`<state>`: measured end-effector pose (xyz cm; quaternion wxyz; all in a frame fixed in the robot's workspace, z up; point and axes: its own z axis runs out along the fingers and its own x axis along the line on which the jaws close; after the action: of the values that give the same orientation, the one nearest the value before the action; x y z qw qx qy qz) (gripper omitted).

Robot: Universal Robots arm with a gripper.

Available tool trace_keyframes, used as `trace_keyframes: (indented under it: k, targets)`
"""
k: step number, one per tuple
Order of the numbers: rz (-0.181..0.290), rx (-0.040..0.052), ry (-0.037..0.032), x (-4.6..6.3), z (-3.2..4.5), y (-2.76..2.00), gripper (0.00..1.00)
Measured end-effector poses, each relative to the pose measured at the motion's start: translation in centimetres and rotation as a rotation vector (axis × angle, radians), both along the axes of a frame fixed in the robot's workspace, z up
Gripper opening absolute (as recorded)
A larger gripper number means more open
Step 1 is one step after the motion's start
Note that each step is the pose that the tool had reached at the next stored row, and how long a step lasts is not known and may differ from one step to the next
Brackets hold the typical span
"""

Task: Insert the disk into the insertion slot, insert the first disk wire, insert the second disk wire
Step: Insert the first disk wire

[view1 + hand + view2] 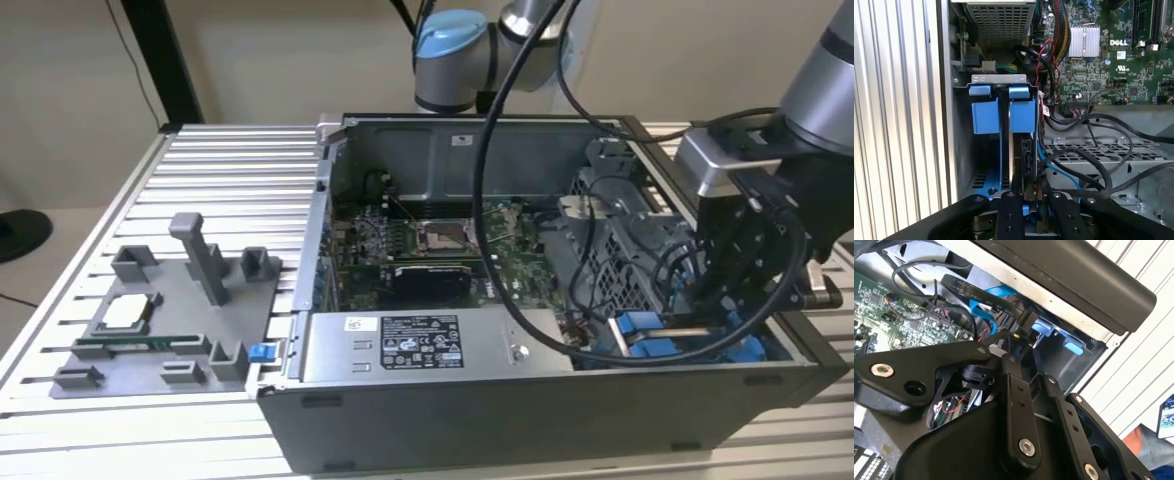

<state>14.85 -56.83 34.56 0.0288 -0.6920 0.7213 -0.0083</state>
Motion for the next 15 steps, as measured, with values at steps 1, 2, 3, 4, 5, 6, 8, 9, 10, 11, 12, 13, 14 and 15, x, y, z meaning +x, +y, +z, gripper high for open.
trace_keyframes:
  k: [1, 2, 3, 4, 5, 6, 8, 9, 10, 11, 12, 13, 14, 15]
  targets:
    - [0.0, 0.0, 0.0021, 0.0, 0.19, 0.0, 0.0]
    - [0.0, 0.0, 0.0042, 0.0, 0.37, 0.0, 0.0]
    - [0.0, 0.0, 0.0061, 0.0, 0.53, 0.0, 0.0]
    - [0.0, 0.0, 0.0073, 0.0, 0.65, 0.0, 0.0]
    - [0.0, 0.0002, 0.0075, 0.0, 0.73, 0.0, 0.0]
    - [0.0, 0.0001, 0.0077, 0.0, 0.84, 0.0, 0.0]
    - [0.0, 0.0, 0.008, 0.0, 1.25, 0.0, 0.0]
    - [0.0, 0.0, 0.0081, 0.0, 1.59, 0.0, 0.0]
    - [0.0, 0.0002, 0.0081, 0.0, 1.96, 0.0, 0.0]
    - [0.0, -0.0001, 0.0082, 0.0, 2.16, 0.0, 0.0]
    - [0.0, 0.0, 0.0081, 0.0, 2.16, 0.0, 0.0]
    - [0.0, 0.0, 0.0082, 0.0, 2.16, 0.01, 0.0]
    - [0.0, -0.0002, 0.0082, 0.2, 2.16, 0.0, 0.0]
    - [0.0, -0.0003, 0.0083, 0.5, 2.16, 0.0, 0.0]
